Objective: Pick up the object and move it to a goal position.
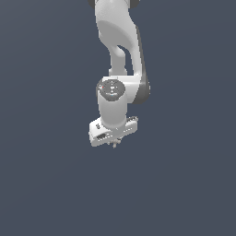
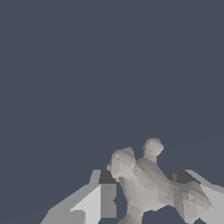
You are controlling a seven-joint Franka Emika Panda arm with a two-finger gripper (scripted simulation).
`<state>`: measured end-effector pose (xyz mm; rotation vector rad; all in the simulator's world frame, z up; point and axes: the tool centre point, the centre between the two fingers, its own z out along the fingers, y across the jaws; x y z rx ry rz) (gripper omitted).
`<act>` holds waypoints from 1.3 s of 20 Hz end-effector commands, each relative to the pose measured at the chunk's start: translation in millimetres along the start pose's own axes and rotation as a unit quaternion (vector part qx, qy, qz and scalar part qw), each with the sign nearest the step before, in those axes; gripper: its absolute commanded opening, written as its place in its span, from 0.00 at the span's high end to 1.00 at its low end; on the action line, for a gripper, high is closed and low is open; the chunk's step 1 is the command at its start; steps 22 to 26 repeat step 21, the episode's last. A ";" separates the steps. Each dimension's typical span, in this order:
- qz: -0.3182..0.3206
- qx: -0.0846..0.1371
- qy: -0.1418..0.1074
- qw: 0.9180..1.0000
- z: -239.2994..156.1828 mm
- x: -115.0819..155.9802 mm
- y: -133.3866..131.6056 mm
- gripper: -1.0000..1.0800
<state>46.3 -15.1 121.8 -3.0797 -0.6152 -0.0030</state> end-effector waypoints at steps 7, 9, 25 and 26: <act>0.000 0.000 -0.001 1.000 -28.1 23.8 40.8 1.00; 0.000 0.000 -0.001 1.000 -32.0 27.5 46.7 1.00; 0.000 0.000 -0.001 1.000 -41.5 37.2 61.1 1.00; 0.000 0.000 -0.001 1.000 -41.5 37.2 61.1 1.00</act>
